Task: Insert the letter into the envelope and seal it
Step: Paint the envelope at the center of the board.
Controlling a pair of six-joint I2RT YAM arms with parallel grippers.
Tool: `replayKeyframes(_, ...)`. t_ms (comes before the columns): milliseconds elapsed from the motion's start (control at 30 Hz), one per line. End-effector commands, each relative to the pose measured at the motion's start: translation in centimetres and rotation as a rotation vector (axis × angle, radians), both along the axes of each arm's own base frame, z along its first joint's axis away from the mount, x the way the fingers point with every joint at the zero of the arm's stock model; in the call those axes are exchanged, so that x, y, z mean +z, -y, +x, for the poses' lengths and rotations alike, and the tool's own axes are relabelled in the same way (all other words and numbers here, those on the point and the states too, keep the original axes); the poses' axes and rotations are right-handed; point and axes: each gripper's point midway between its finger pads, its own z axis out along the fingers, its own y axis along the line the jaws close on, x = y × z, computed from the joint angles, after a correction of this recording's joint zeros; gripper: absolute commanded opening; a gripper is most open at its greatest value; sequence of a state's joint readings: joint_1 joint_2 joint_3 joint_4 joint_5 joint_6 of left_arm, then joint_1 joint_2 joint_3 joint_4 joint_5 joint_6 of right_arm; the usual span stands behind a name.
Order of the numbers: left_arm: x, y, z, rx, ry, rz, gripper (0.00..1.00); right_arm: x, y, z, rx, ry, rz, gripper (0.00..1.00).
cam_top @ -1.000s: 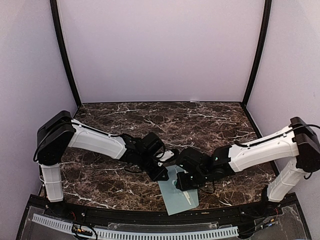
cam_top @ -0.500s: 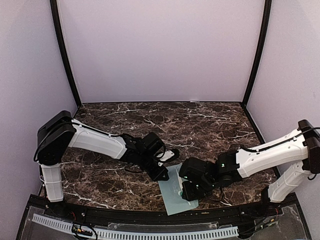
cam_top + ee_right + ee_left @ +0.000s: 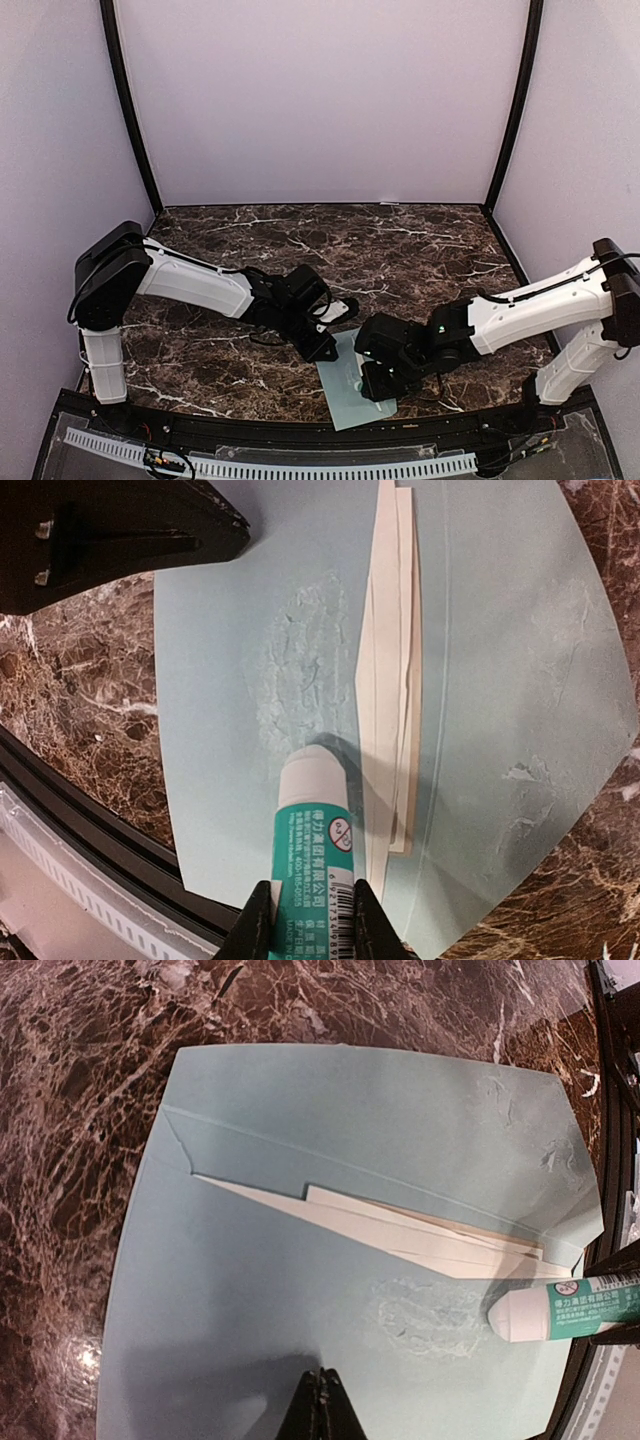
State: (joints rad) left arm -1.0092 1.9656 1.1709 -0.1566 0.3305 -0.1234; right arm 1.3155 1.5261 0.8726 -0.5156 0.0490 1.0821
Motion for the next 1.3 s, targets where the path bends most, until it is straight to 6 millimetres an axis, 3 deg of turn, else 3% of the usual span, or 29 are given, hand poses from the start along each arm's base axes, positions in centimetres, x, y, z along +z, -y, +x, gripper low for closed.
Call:
replayKeyframes(0,-5.3,-4.1,-1.7,0.007,-0.062,0.215,0.02,-1.1,0.4,0.6,-0.005,-0.005,-0.046,0.03)
replayKeyframes(700,-5.3,-4.0,-1.7,0.005,-0.061,0.217,0.01,-2.9,0.8,4.7,-0.021,0.047,-0.13,0.03)
replayKeyframes(933,-5.3,-4.0,-1.7,0.004,-0.062,0.217,0.01,-2.8,0.1,6.0,-0.037,0.065,-0.096,0.03)
replayKeyframes(1267,-5.3,-4.1,-1.7,0.006,-0.059,0.219,0.01,-2.4,1.1,6.2,-0.049,0.072,-0.108,0.03)
